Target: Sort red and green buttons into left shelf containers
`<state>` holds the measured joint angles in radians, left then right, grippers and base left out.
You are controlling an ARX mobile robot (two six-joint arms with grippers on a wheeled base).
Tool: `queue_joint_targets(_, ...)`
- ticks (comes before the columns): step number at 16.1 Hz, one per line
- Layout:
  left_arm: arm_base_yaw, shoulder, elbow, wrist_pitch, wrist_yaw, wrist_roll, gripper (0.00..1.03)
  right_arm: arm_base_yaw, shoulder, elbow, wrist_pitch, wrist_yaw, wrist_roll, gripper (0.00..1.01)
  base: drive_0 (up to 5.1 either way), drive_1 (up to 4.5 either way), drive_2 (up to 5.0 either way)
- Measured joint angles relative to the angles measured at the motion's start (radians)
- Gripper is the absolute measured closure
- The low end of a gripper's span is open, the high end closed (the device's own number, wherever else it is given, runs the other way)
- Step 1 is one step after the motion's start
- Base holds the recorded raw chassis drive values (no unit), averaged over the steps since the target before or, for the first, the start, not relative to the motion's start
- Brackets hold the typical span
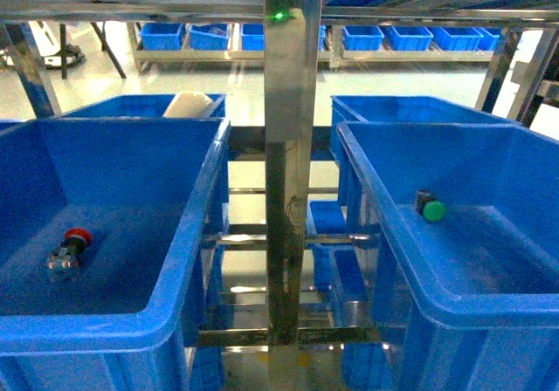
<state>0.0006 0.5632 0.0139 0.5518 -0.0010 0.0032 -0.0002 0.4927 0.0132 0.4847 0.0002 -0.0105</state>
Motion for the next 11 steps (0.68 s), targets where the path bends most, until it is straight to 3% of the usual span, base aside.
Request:
queue_joint_targets(6, 0.0, -0.224, 0.0, -0.212, 0.0, 0.0, 1.01, 0.0, -0.198, 0.0, -0.188, 0.0, 0.0, 0.99, 0.0, 0.0, 0.0)
queue_joint_targets(11, 0.0, -0.298, 0.0, -0.285, 0.0, 0.0, 1.01, 0.0, -0.26, 0.0, -0.25, 0.0, 0.0, 0.99, 0.0, 0.0, 0.0)
